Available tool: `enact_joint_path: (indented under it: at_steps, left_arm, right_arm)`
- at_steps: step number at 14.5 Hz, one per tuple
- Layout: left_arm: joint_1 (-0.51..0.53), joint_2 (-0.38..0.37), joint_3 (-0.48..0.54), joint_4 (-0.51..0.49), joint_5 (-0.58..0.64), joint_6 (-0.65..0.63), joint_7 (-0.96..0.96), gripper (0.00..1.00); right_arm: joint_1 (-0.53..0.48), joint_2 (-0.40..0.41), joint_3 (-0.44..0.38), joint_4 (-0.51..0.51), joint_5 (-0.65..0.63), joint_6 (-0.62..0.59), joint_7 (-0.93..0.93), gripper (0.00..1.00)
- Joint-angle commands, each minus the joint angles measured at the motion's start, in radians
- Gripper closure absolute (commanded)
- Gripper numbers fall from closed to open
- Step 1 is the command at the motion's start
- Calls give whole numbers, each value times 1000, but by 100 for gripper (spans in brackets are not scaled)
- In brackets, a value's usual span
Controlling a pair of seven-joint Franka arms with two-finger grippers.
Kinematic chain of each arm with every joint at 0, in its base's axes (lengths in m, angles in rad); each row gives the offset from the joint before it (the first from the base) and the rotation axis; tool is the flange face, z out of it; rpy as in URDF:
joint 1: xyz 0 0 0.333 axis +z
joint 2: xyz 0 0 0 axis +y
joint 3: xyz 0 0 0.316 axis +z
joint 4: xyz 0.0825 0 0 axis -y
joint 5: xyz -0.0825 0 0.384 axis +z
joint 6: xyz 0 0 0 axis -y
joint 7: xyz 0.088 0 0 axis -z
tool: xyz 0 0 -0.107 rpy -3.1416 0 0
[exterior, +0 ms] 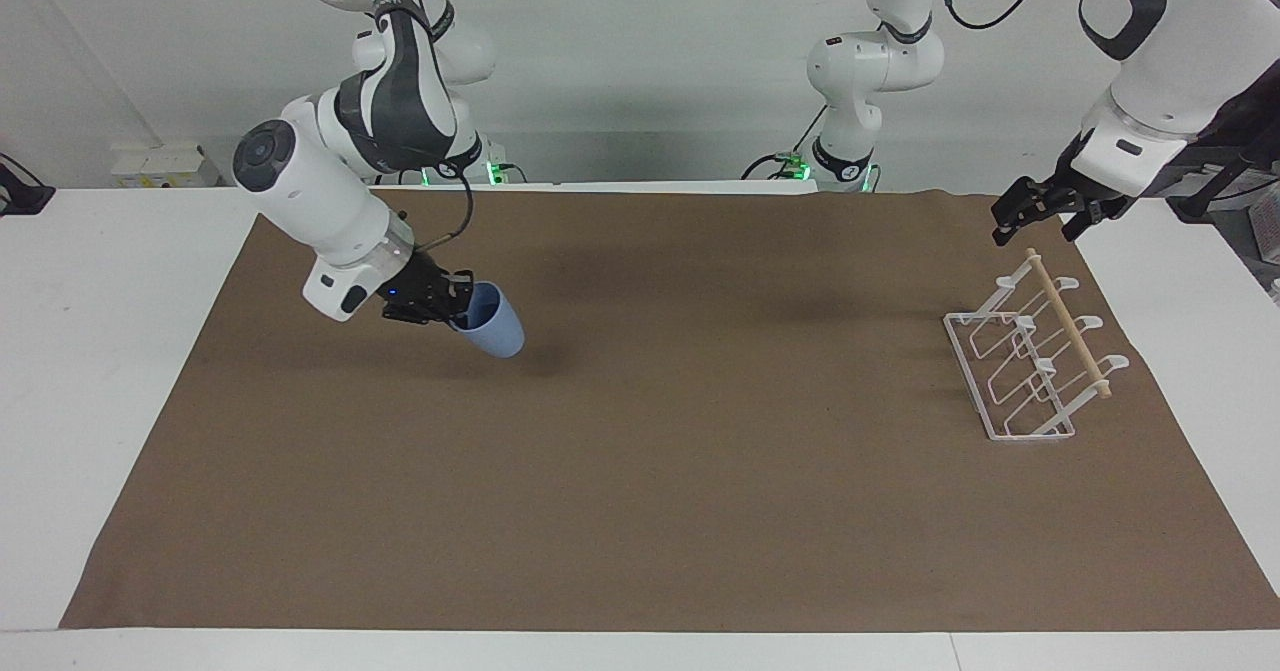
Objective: Hang cup on cup holder
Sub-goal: 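Lift the cup with the right gripper while the left gripper approaches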
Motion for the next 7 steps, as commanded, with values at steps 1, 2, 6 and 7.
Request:
enact_joint_path:
  at_steps: [1,2,6,7]
  left_arm:
    - [-1,-45,-4,-65,-10,-4,-93,0]
    - [-10,-71,-7,-121,-19,19,-194,0]
    - [-82,-116,-12,-238,-198,162,-625,0]
    - [-109,-112,-12,-238,-247,180,-722,0]
  right_arm:
    - [17,17,0,31,151,-10,82,100]
    - [17,17,0,33,203,-20,89,100]
    - [37,17,0,42,377,-70,120,100]
    - [50,18,1,63,392,-68,135,100]
